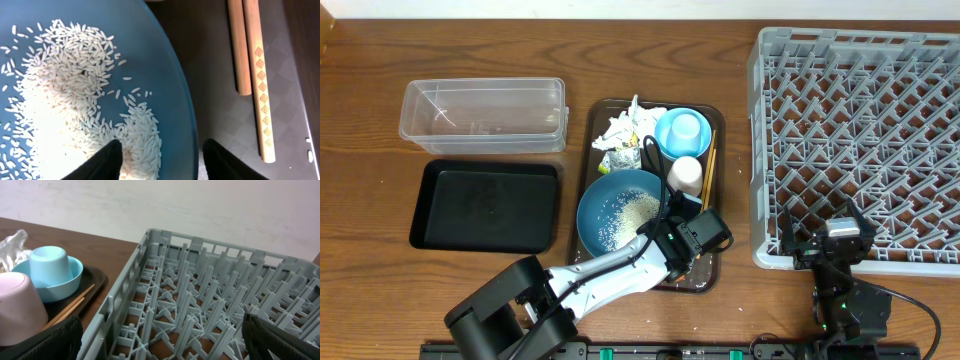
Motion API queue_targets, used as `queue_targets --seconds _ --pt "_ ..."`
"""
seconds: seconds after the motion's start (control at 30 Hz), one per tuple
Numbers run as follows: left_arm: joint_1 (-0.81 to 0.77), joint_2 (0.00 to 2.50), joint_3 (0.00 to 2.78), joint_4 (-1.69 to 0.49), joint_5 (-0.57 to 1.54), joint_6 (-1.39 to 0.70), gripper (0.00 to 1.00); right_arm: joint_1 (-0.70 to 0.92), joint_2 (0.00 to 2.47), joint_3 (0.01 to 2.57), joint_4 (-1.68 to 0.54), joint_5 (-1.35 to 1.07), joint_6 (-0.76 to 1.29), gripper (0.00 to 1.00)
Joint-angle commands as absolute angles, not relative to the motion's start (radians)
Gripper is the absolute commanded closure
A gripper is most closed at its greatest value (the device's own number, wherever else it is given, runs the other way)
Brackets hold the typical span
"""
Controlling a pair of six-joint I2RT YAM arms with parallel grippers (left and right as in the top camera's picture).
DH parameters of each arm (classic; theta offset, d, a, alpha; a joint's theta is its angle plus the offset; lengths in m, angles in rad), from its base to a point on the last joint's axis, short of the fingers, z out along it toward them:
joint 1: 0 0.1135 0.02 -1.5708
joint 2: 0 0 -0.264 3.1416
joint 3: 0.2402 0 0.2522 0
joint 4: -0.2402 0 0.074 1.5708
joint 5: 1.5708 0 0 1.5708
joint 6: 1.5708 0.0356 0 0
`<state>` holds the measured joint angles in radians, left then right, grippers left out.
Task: Sort waste into correct bins and load items into the dishwasher rack
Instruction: 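Close the left gripper on the blue plate rim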
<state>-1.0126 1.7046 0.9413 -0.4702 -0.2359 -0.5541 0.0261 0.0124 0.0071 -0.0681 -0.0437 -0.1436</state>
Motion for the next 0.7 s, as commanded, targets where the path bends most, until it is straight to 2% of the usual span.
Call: queue_targets --seconds 0.0,0.13,0.53,0.57,0.67 --pt "-1.012 1.683 0.962 -0.472 -0.252 -0.555 0.54 0.040 0.011 0.006 -0.072 -0.033 -0.154 0.01" --pt "-1.012 1.683 0.962 -0.472 -0.253 -0.555 0.59 0.040 0.011 0.006 -0.072 -0.033 -0.155 0.01" --pt "-1.012 1.663 0.962 -0.468 -0.256 -0.555 0.81 0.040 0.011 0.006 -0.072 -0.033 -0.154 0.01" --pt "-1.012 1.656 0.962 -0.468 -0.256 -0.555 0.85 0.040 0.011 0.006 -0.072 -0.033 -0.154 0.01" --pt "-1.012 1.625 0.962 -0.469 -0.256 -0.555 0.88 0.040 0.011 0.006 -0.072 -0.033 -0.154 0.01"
